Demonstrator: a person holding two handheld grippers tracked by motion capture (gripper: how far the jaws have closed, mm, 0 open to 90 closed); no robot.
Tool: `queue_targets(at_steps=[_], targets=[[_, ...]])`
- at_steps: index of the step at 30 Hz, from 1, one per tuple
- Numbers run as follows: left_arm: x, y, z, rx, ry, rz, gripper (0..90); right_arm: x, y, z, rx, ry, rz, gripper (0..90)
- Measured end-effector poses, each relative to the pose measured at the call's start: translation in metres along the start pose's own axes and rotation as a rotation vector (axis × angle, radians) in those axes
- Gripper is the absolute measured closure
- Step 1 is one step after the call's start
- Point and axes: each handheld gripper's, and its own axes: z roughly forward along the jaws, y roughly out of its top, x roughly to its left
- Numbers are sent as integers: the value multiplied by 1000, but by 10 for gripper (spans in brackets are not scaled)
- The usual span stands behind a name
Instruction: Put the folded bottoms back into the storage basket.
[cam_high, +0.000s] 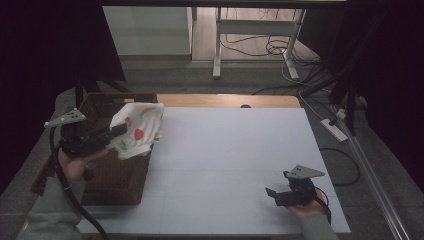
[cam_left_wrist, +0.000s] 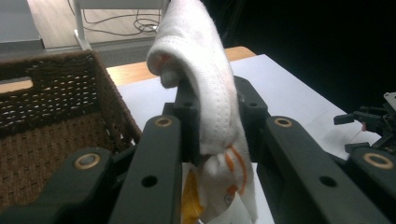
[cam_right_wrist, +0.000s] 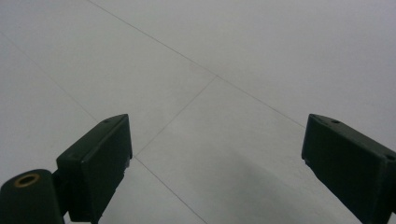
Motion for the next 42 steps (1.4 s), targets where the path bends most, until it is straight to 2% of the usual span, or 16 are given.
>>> queue_targets(at_steps=[16,23,29,42], targets=[[15,-4,-26,-18,49,-21,745,0,0,0,2,0,1,89],[24,-11,-37,-21,72,-41,745,0,0,1,3,-2,1,89],[30,-17,-36,-8,82,-55,745,0,0,1,3,-2,1,89],[46,-33,-20,55,98,-85,745,-1,0,1,4,-2,2,89]])
